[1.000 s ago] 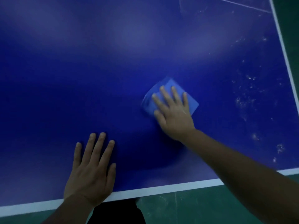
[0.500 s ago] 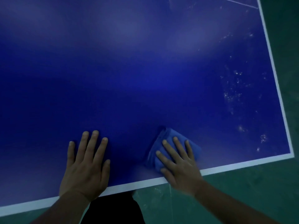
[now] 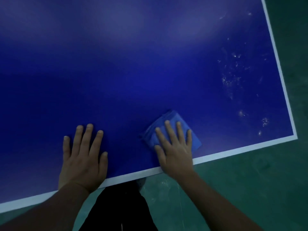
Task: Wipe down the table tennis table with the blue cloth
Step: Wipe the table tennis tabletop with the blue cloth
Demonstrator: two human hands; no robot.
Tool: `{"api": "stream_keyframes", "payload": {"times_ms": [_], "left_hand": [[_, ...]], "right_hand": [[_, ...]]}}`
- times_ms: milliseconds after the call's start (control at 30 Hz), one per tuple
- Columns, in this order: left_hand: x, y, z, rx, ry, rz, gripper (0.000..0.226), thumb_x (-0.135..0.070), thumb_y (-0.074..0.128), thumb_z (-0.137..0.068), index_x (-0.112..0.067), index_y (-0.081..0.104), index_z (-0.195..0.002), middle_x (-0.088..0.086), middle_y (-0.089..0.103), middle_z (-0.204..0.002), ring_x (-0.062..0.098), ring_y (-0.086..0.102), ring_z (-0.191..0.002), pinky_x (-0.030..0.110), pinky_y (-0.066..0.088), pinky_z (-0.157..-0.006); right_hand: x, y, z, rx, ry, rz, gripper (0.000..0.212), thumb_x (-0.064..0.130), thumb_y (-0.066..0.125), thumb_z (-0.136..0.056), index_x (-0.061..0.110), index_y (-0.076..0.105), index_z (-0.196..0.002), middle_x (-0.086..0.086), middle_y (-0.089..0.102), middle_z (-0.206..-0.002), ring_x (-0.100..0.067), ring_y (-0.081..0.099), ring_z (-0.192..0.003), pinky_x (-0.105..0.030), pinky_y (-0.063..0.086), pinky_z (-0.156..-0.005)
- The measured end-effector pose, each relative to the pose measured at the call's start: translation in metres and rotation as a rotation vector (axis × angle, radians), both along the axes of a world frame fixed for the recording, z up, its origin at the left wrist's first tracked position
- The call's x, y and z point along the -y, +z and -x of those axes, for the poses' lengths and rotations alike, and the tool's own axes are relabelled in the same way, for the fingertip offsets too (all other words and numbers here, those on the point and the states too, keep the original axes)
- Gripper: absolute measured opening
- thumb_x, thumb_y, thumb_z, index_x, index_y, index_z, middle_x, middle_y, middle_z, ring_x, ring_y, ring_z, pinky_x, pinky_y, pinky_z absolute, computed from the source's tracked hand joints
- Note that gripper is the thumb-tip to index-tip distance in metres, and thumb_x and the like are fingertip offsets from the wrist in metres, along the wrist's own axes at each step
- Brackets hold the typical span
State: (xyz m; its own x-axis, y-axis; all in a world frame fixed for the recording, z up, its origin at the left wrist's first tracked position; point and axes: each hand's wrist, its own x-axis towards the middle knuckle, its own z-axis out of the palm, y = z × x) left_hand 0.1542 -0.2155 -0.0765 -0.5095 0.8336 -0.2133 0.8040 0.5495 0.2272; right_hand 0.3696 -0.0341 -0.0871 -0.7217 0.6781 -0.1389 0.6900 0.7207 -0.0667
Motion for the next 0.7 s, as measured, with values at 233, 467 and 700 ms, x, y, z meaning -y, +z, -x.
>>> {"api": "stream_keyframes", "payload": {"times_ms": [233,467,700], "left_hand": [[0.000,-0.002,0.000,-0.021,0.011,0.002,0.066,-0.044,0.029,-0.094,-0.010,0.036,-0.150,0.014,0.019,-0.163,0.029,0.005,-0.153,0.054,0.000,-0.121],[-0.001,0.007,-0.001,0.007,0.042,0.016,0.069,-0.046,0.029,-0.091,-0.014,0.038,-0.151,0.010,0.019,-0.163,0.026,0.006,-0.153,0.056,0.007,-0.121],[-0.033,0.011,0.005,-0.007,0.137,-0.114,0.062,-0.041,0.035,-0.091,-0.009,0.050,-0.142,0.012,0.038,-0.155,0.028,0.025,-0.148,0.056,0.007,-0.119]], "right_hand": [[-0.106,0.011,-0.049,0.041,-0.613,0.045,0.064,0.056,0.015,-0.098,0.036,0.017,-0.159,0.002,0.006,-0.168,-0.027,-0.002,-0.154,-0.060,0.001,-0.121],[-0.053,0.007,0.042,0.013,-0.039,0.031,0.057,0.055,0.024,-0.103,0.034,0.032,-0.154,0.000,0.020,-0.166,-0.033,0.009,-0.153,-0.061,0.002,-0.119],[-0.165,0.008,0.075,0.058,0.206,0.020,0.057,0.056,0.021,-0.101,0.038,0.029,-0.154,0.004,0.020,-0.165,-0.029,0.011,-0.153,-0.058,0.007,-0.120]]}}
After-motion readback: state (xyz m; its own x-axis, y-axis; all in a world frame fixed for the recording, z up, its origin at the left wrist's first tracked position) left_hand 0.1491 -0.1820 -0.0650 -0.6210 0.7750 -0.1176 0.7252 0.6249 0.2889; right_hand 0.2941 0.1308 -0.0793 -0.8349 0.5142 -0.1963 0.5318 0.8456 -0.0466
